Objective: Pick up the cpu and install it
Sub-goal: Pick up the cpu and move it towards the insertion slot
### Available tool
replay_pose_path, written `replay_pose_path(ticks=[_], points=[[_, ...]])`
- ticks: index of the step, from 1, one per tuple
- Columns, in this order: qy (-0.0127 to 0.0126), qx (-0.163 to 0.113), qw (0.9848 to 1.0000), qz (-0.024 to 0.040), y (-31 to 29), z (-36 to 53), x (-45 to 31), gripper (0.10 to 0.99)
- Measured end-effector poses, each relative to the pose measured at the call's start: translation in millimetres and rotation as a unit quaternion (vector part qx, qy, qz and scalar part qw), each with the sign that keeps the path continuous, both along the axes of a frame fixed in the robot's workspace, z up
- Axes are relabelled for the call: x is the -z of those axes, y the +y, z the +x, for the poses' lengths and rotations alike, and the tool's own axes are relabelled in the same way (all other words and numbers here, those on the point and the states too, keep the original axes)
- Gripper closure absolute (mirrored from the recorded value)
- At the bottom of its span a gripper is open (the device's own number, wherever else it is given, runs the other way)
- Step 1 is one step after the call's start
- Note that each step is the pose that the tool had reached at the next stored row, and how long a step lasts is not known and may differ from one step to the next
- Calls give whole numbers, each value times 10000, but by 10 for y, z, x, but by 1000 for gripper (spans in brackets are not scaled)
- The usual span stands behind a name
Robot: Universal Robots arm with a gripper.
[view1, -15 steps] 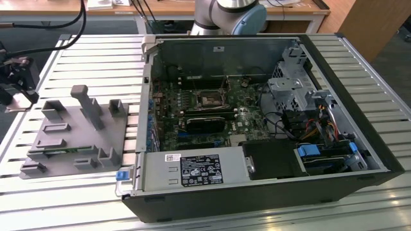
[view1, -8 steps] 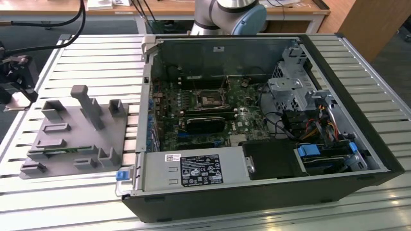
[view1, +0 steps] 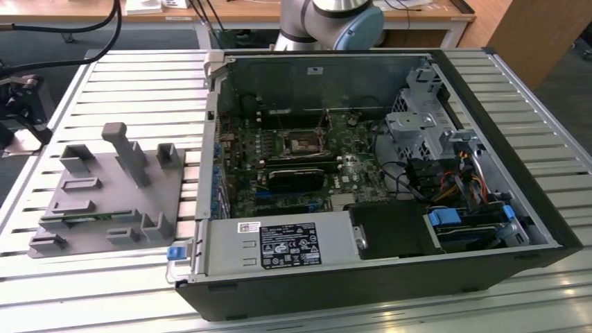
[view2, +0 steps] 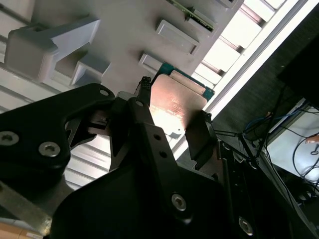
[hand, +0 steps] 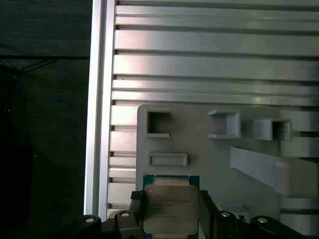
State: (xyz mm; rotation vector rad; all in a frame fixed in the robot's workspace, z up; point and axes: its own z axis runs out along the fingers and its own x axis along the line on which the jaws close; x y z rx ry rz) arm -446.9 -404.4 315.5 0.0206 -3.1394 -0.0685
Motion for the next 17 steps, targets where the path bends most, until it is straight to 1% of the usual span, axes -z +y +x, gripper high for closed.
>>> replay_pose_path(ticks=[9, 13, 17], points=[[0, 0, 10000, 0, 8, 0, -97, 557], [-2, 1, 10000, 0, 23, -1, -190, 557], [-4, 0, 10000, 0, 45, 0, -312, 557]])
